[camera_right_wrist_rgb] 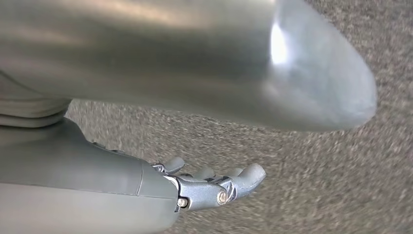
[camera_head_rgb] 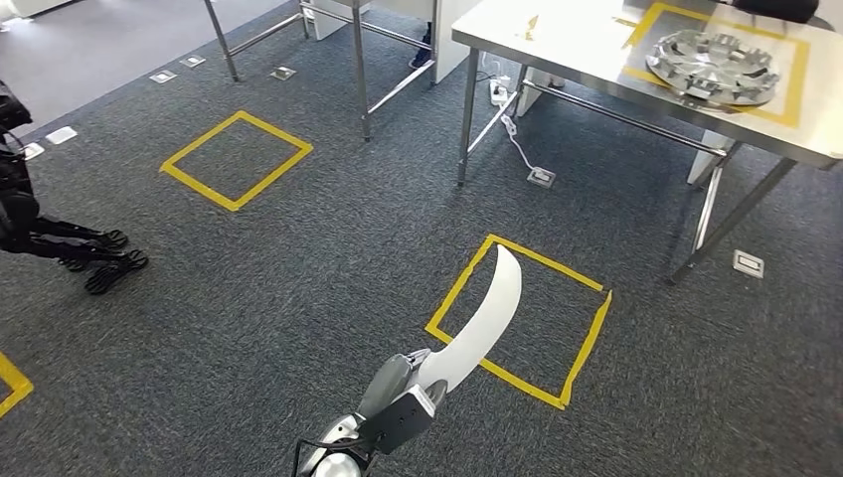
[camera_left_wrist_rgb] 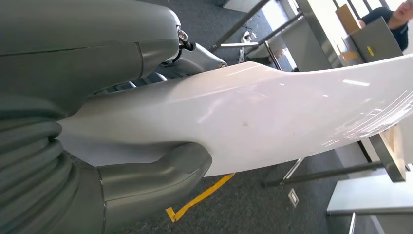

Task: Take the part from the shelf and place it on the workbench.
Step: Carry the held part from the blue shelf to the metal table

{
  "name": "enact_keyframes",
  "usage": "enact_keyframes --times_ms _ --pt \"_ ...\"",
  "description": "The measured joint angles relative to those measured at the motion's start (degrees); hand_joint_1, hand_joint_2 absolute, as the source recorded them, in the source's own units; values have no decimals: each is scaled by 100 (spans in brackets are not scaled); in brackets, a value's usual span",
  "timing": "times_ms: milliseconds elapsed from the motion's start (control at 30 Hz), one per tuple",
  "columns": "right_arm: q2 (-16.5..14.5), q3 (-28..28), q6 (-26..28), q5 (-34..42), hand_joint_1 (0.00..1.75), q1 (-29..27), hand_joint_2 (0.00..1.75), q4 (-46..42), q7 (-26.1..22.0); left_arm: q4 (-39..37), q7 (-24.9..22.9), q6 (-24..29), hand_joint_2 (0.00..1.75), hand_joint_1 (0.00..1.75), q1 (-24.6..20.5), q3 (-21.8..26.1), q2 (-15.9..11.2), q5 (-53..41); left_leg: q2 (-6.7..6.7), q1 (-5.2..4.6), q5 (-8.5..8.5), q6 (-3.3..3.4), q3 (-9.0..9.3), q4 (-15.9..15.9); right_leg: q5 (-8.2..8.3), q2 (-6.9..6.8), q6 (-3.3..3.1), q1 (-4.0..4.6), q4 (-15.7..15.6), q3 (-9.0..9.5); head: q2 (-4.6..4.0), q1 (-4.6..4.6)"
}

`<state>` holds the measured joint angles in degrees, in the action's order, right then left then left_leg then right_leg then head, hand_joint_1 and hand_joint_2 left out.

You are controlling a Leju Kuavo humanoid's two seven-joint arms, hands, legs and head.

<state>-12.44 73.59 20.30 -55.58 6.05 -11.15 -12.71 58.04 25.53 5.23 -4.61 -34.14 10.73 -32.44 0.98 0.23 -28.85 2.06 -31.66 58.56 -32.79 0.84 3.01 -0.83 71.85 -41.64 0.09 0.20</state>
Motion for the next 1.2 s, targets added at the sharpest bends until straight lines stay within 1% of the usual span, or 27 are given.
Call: enact_keyframes --times_ms 33,67,100,167,200,233,267,333,367,400,467,500,533,567,600,633,700,767,833,867,933,1000,1033,1067,1100,1167,1200 --pt "0 0 0 0 0 -3 0 0 -2 -3 1 0 175 175 1 0 -1 0 94 -10 -9 8 -1 4 -66 -24 4 -2 225 -96 0 1" --pt "1 0 0 1 0 -9 0 0 -5 -5 1 1 175 175 1 0 -2 -1 182 -17 -19 10 0 9 -23 -39 1 -1 237 -84 0 1" --pt "2 0 0 1 0 -13 0 0 -11 -4 2 2 175 175 0 0 -1 -5 264 -21 -32 7 6 14 118 -72 -11 5 8 57 0 2" --pt "3 0 -1 2 0 -6 0 0 -29 1 2 4 175 175 -3 0 1 -25 405 -40 -66 -20 31 27 439 -300 -74 47 -794 523 0 4" --pt "3 0 -1 3 0 3 0 0 -40 3 3 3 175 175 -6 0 2 -37 461 -53 -83 -43 45 31 534 -410 -118 75 -1111 696 0 3" --pt "3 0 -1 3 0 9 0 0 -49 4 3 2 175 175 -11 0 2 -46 510 -63 -96 -69 57 32 566 -484 -158 102 -1284 783 0 1" --pt "4 0 -2 6 0 9 0 0 -53 4 4 1 175 175 -16 0 5 -53 556 -72 -104 -96 69 26 557 -481 -191 121 -1326 787 0 -2" --pt "5 0 -3 13 0 -7 0 0 -56 4 5 -10 175 175 -39 0 17 -64 609 -67 -127 -155 96 22 586 -350 -247 101 -1362 782 0 -2" --pt "7 0 -7 16 0 -13 0 0 -57 4 9 -18 175 175 -53 0 23 -68 523 -60 -178 -185 85 79 603 -286 -274 77 -1387 793 0 -7" --pt "8 0 -13 18 0 -10 0 0 -58 1 14 -26 175 175 -65 0 26 -74 379 -49 -288 -216 20 246 622 -218 -302 49 -1412 808 0 -17" --pt "9 0 -29 13 0 8 0 0 -63 -20 24 -34 175 175 -70 0 21 -85 51 -13 -628 -264 -286 910 638 -76 -335 20 -1427 820 0 -45" --pt "9 0 -40 9 0 15 0 0 -67 -37 27 -34 175 175 -66 0 16 -93 -21 2 -771 -282 -474 1282 640 -7 -343 17 -1425 819 0 -56" --pt "9 0 -52 5 0 13 0 0 -72 -54 33 -34 175 175 -63 0 13 -98 -49 13 -817 -297 -612 1527 640 62 -343 15 -1422 820 0 -61" --pt "10 0 -66 2 0 8 0 0 -79 -67 41 -33 175 175 -62 0 10 -104 -57 23 -748 -308 -662 1573 637 121 -339 12 -1417 823 0 -62" --pt "10 0 -81 -1 0 3 0 0 -85 -74 48 -29 175 175 -63 0 10 -110 -60 35 -572 -315 -606 1392 631 173 -329 5 -1409 829 0 -64" --pt "10 0 -91 -4 0 -1 0 0 -90 -76 54 -25 175 175 -65 0 10 -113 -73 50 -340 -324 -465 1039 620 221 -309 -5 -1394 835 0 -64" --pt "10 0 -95 -9 0 1 0 0 -92 -78 71 -10 175 175 -69 1 16 -114 -150 69 -40 -319 -186 352 586 286 -239 -6 -1343 824 0 -72" --pt "11 0 -89 -6 0 -1 0 0 -85 -79 93 15 175 175 -70 2 26 -92 -213 53 3 -257 -109 126 575 311 -155 -3 -1321 798 0 -74" --pt "12 0 -86 0 0 -6 0 0 -77 -79 115 37 175 175 -69 4 36 -60 -201 36 28 -163 -118 119 583 315 -82 -24 -1330 789 0 -72" --pt "12 0 -86 2 0 -8 0 0 -75 -78 126 42 175 175 -71 5 41 -41 -187 39 41 -126 -119 109 549 269 -53 -28 -1282 770 0 -66" --pt "13 0 -86 2 0 -1 0 0 -73 -75 147 40 175 175 -72 13 49 18 -138 50 61 -64 -121 89 295 117 -22 -20 -868 583 0 -37" --pt "13 0 -87 5 0 5 0 0 -74 -77 150 16 175 175 -66 28 49 94 -81 29 61 -32 -131 89 -59 7 -15 -10 -147 238 0 -14" --pt "13 0 -87 11 0 3 0 0 -74 -79 146 -5 175 175 -63 36 49 124 -59 17 46 -23 -135 89 -145 -4 -18 -10 125 109 0 -13" --pt "13 0 -87 19 0 0 0 0 -75 -80 141 -25 175 175 -61 43 49 149 -42 8 30 -16 -136 91 -135 -6 -28 -8 234 57 0 -11" --pt "13 0 -87 27 0 -3 0 0 -78 -80 137 -47 175 175 -60 50 49 171 -29 0 8 -13 -128 92 -10 -11 -45 -4 110 127 0 -10" --pt "14 0 -86 40 0 -3 0 0 -86 -71 133 -80 175 175 -60 63 56 214 -1 -9 -35 -24 -87 93 335 -76 -107 21 -605 516 0 -5" --pt "14 0 -86 46 0 1 0 0 -92 -62 131 -93 175 175 -60 73 61 234 15 -19 -59 -46 -64 94 424 -132 -143 47 -971 713 0 -4"
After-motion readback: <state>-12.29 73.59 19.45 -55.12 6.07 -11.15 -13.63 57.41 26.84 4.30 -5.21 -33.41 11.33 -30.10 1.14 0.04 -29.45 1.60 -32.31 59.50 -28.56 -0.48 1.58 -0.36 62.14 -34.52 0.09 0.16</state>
